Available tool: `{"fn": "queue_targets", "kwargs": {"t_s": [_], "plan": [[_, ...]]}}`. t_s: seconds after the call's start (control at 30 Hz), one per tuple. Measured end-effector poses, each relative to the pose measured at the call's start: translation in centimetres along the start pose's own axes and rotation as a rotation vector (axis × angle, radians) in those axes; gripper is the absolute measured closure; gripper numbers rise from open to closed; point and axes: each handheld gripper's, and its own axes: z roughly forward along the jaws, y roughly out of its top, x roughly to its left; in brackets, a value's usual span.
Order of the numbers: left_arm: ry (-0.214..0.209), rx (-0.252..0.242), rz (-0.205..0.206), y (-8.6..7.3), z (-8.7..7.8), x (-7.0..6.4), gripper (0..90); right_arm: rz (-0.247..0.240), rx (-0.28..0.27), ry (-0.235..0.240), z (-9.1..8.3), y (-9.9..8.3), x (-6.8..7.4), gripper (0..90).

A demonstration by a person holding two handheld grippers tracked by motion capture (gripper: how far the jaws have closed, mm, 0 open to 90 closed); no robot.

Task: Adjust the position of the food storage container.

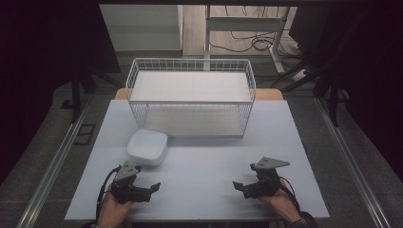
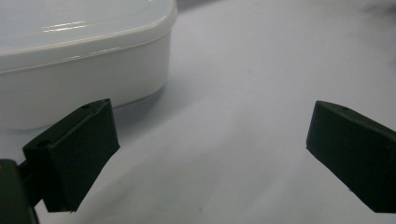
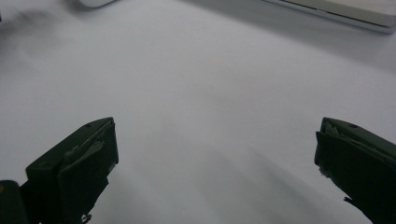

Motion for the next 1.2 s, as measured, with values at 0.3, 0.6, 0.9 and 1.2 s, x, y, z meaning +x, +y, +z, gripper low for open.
{"fn": "queue_targets", "kwargs": {"t_s": [0.3,0.6,0.9,1.2], "plan": [[0.014,0.051,0.023,0.1,0.4,-0.4,2.0,0.000,0.004,-0.039,0.3,0.0,0.0,0.0],[-0.011,0.052,0.026,0.6,-0.3,-0.5,9.7,-0.019,-0.003,-0.072,0.4,0.0,0.1,0.0],[0.063,0.020,0.044,1.2,-1.9,0.2,32.4,-0.028,-0.025,-0.086,0.1,0.2,0.1,0.5],[0.112,-0.008,-0.002,2.1,-2.6,2.9,56.6,-0.036,-0.020,-0.092,0.2,0.3,0.2,1.8]]}}
